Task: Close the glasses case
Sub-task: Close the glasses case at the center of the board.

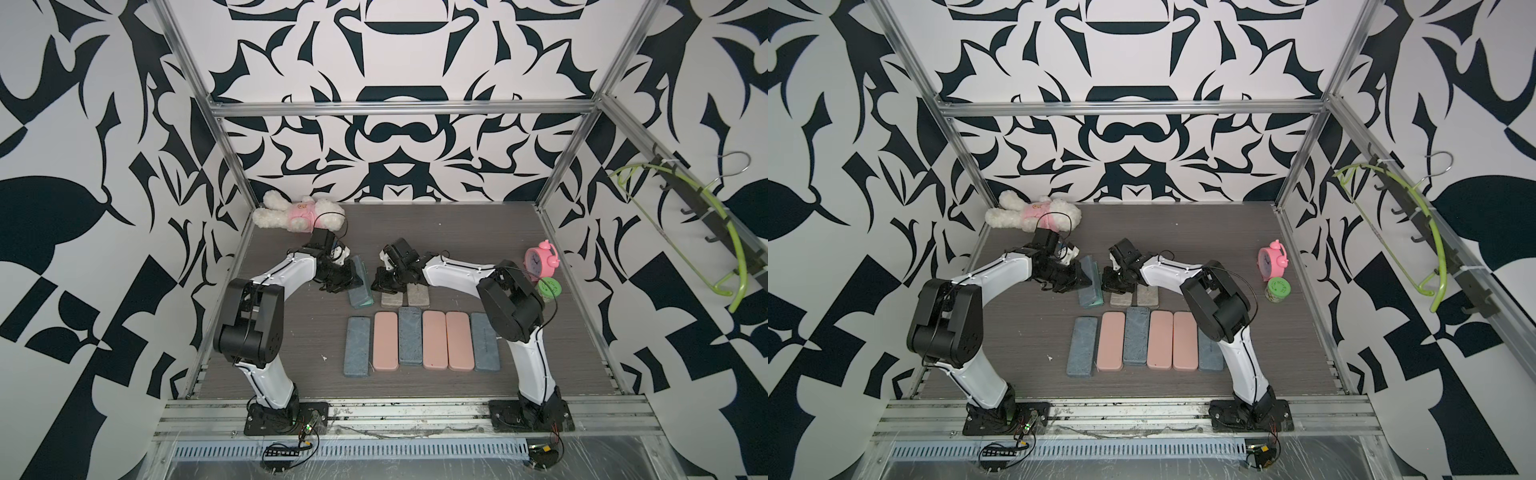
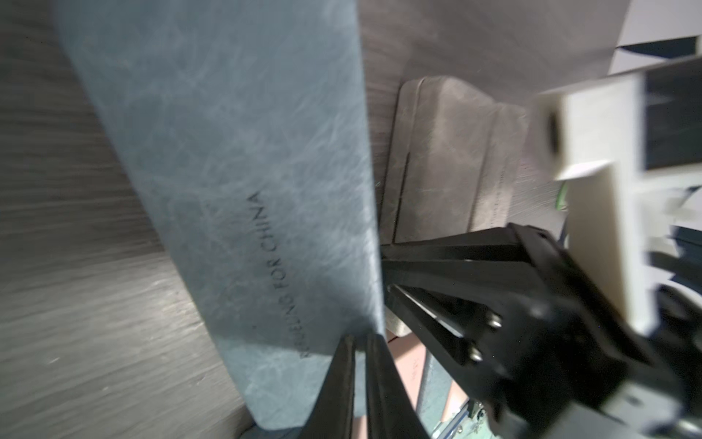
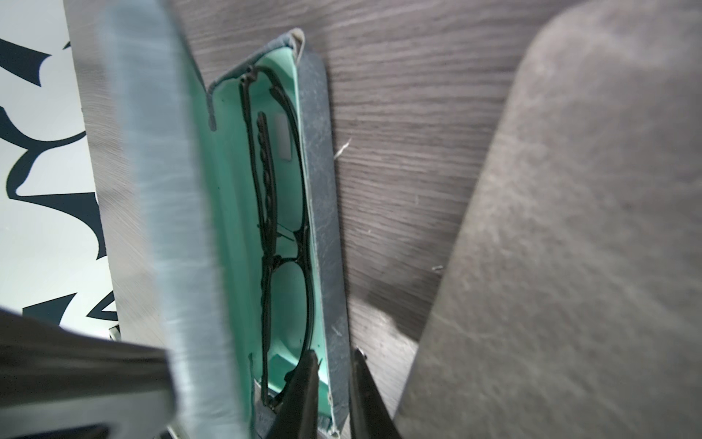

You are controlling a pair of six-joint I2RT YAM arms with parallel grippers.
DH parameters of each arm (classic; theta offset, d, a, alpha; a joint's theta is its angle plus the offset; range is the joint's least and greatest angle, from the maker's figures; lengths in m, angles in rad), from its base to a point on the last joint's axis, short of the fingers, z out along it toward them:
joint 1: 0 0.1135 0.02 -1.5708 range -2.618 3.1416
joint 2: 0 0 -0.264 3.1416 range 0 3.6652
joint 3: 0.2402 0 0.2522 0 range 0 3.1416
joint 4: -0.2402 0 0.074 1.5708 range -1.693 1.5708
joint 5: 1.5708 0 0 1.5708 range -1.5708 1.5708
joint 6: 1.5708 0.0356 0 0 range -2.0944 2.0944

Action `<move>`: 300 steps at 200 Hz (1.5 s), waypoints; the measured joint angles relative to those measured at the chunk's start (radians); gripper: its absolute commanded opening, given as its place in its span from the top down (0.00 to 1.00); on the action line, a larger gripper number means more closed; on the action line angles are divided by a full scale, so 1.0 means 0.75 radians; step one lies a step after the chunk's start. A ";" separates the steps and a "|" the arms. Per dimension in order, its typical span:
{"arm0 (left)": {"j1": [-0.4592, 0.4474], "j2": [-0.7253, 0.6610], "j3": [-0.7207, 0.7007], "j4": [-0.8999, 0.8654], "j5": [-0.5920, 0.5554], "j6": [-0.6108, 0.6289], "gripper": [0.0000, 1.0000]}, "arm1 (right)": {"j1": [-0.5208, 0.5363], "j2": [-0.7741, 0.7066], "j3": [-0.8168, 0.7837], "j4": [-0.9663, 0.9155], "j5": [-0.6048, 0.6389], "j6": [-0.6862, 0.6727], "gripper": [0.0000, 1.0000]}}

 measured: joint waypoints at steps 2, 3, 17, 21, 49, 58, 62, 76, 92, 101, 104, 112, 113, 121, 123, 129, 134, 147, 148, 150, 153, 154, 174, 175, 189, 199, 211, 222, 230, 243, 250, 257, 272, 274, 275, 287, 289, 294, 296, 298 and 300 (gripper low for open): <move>-0.002 0.004 0.000 -0.002 -0.002 0.000 0.87 | 0.000 0.000 0.000 0.000 0.001 0.000 0.81; -0.004 0.008 0.000 -0.004 -0.005 0.000 0.87 | 0.000 0.000 0.000 -0.001 0.001 0.000 0.81; -0.018 0.047 0.000 -0.016 -0.021 0.000 0.87 | 0.000 -0.001 -0.001 -0.003 0.008 -0.001 0.81; -0.021 0.058 0.000 -0.019 -0.021 -0.002 0.88 | 0.000 -0.003 -0.002 -0.003 0.011 0.000 0.81; -0.024 0.067 0.013 -0.025 -0.021 -0.001 0.88 | -0.002 -0.037 -0.019 -0.027 0.034 -0.001 0.81; -0.024 0.067 0.014 -0.027 -0.023 -0.001 0.87 | -0.003 -0.057 -0.027 -0.035 0.039 -0.001 0.81; -0.024 0.067 0.015 -0.028 -0.023 -0.002 0.86 | -0.004 -0.067 -0.030 -0.040 0.043 -0.001 0.81; -0.025 0.058 0.016 -0.032 -0.029 -0.007 0.83 | -0.006 -0.103 -0.035 -0.051 0.050 -0.002 0.81; -0.024 0.019 0.016 -0.050 -0.053 -0.023 0.78 | -0.009 -0.148 -0.038 -0.051 0.054 -0.007 0.79; -0.020 -0.019 0.020 -0.061 -0.066 -0.026 0.74 | -0.011 -0.175 -0.041 -0.050 0.056 -0.008 0.78; -0.019 -0.032 0.020 -0.063 -0.068 -0.037 0.72 | -0.011 -0.182 -0.042 -0.050 0.056 -0.011 0.77; -0.011 -0.071 0.028 -0.072 -0.074 -0.047 0.68 | -0.012 -0.204 -0.047 -0.050 0.058 -0.013 0.76; -0.010 -0.074 0.028 -0.073 -0.074 -0.046 0.68 | -0.012 -0.210 -0.049 -0.050 0.058 -0.012 0.76; 0.008 -0.113 0.035 -0.074 -0.080 -0.053 0.66 | -0.012 -0.234 -0.058 -0.052 0.063 -0.016 0.74; 0.014 -0.123 0.036 -0.075 -0.079 -0.063 0.66 | -0.012 -0.240 -0.061 -0.052 0.066 -0.018 0.74; 0.033 -0.144 0.040 -0.076 -0.081 -0.066 0.66 | -0.013 -0.261 -0.071 -0.052 0.069 -0.022 0.72; 0.054 -0.162 0.042 -0.076 -0.086 -0.076 0.66 | -0.014 -0.279 -0.080 -0.055 0.071 -0.026 0.71; 0.119 -0.185 0.049 -0.083 -0.102 -0.092 0.66 | -0.017 -0.330 -0.112 -0.065 0.084 -0.042 0.66; 0.128 -0.185 0.050 -0.084 -0.104 -0.093 0.66 | -0.017 -0.333 -0.115 -0.066 0.086 -0.043 0.65; 0.135 -0.186 0.050 -0.084 -0.105 -0.094 0.66 | -0.018 -0.340 -0.121 -0.068 0.091 -0.050 0.64; 0.149 -0.186 0.050 -0.084 -0.110 -0.096 0.66 | -0.020 -0.352 -0.128 -0.073 0.091 -0.051 0.61; 0.157 -0.186 0.050 -0.085 -0.112 -0.096 0.66 | -0.021 -0.359 -0.132 -0.075 0.094 -0.049 0.60; 0.233 -0.164 0.050 -0.099 -0.153 -0.105 0.67 | -0.031 -0.456 -0.197 -0.100 0.123 -0.081 0.38; 0.235 -0.162 0.050 -0.099 -0.155 -0.105 0.67 | -0.032 -0.460 -0.199 -0.100 0.125 -0.085 0.37; 0.250 -0.119 0.052 -0.100 -0.175 -0.105 0.68 | -0.040 -0.537 -0.251 -0.125 0.153 -0.126 0.26; 0.241 -0.077 0.055 -0.100 -0.180 -0.105 0.69 | -0.048 -0.597 -0.293 -0.133 0.177 -0.159 0.22; 0.217 -0.025 0.056 -0.098 -0.190 -0.104 0.69 | -0.063 -0.664 -0.342 -0.150 0.204 -0.183 0.20; 0.181 0.020 0.057 -0.098 -0.197 -0.100 0.70 | -0.081 -0.722 -0.390 -0.154 0.221 -0.196 0.20; 0.153 0.047 0.060 -0.098 -0.199 -0.095 0.71 | -0.097 -0.759 -0.424 -0.157 0.230 -0.205 0.20; 0.112 0.090 0.068 -0.097 -0.199 -0.093 0.73 | -0.127 -0.813 -0.475 -0.163 0.239 -0.217 0.20; 0.098 0.099 0.075 -0.090 -0.191 -0.094 0.73 | -0.139 -0.833 -0.494 -0.165 0.242 -0.220 0.20; 0.085 0.101 0.077 -0.082 -0.192 -0.095 0.73 | -0.152 -0.852 -0.514 -0.172 0.246 -0.223 0.20; 0.065 0.102 0.077 -0.074 -0.193 -0.096 0.74 | -0.172 -0.877 -0.535 -0.194 0.256 -0.224 0.20; 0.062 0.102 0.077 -0.073 -0.193 -0.097 0.74 | -0.173 -0.879 -0.536 -0.198 0.257 -0.225 0.20; 0.061 0.102 0.077 -0.073 -0.193 -0.097 0.74 | -0.173 -0.879 -0.537 -0.199 0.257 -0.225 0.20; 0.047 0.102 0.076 -0.068 -0.195 -0.101 0.74 | -0.174 -0.890 -0.544 -0.203 0.259 -0.226 0.20; 0.044 0.102 0.076 -0.066 -0.195 -0.101 0.74 | -0.174 -0.891 -0.545 -0.204 0.259 -0.226 0.20; 0.041 0.102 0.076 -0.063 -0.195 -0.105 0.74 | -0.174 -0.894 -0.549 -0.205 0.259 -0.227 0.20; 0.039 0.102 0.075 -0.062 -0.196 -0.105 0.74 | -0.174 -0.895 -0.550 -0.205 0.259 -0.227 0.20; 0.038 0.102 0.074 -0.060 -0.196 -0.106 0.74 | -0.174 -0.896 -0.551 -0.205 0.259 -0.228 0.20; 0.037 0.102 0.074 -0.058 -0.196 -0.107 0.74 | -0.174 -0.896 -0.552 -0.206 0.259 -0.228 0.20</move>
